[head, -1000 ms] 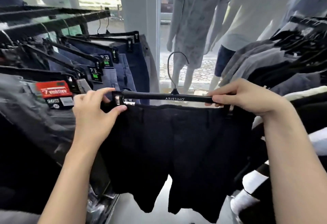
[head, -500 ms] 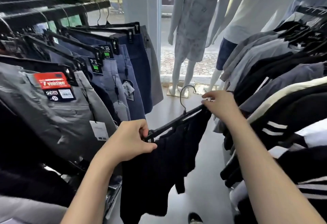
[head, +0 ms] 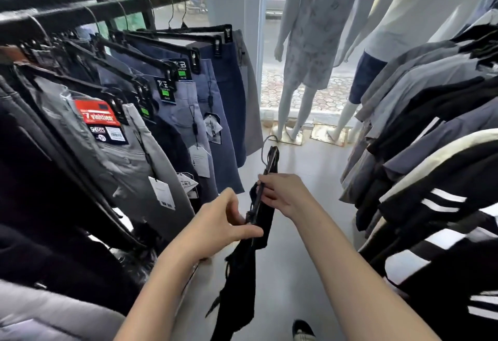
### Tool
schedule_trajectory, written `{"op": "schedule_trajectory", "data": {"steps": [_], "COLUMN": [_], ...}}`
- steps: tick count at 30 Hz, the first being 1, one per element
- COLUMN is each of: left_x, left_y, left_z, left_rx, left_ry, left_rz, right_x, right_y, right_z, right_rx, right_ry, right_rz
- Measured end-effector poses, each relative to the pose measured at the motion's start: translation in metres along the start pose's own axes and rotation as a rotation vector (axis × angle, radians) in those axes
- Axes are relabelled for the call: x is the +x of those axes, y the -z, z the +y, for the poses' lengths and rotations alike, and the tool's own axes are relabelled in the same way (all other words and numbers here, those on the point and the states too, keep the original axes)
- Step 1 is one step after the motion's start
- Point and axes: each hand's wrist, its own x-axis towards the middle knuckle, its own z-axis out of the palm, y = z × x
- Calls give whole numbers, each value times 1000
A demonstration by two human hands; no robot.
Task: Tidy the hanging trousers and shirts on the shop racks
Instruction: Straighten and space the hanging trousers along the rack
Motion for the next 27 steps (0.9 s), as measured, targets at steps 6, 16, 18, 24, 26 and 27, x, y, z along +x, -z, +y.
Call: {"op": "schedule_trajectory", "data": {"steps": [6,16,18,24,26,27], "left_x": [25,45,43,24,15,9], "left_y": [20,38,40,58,71,76], "left_z": [-7,1,3,8,10,11], "left_rx": [-379,156,283,366,367,363], "left_ry": [50,-272,-297,-373,-394,-402], "left_rz": [234,471,443,764,767,760], "right_x": [-21,-49,-58,-91,-98,-101], "right_y": [-11,2,6,6,-3,-9], "right_z": [-26,-57,-72,-110,-117,-120], "right_rx": [-316,-898,-920,-1061,-1103,-1119], "right_ry": [144,418,418,409,447,476], "right_rz": [-37,-2,-1,-196,-281,-310]}}
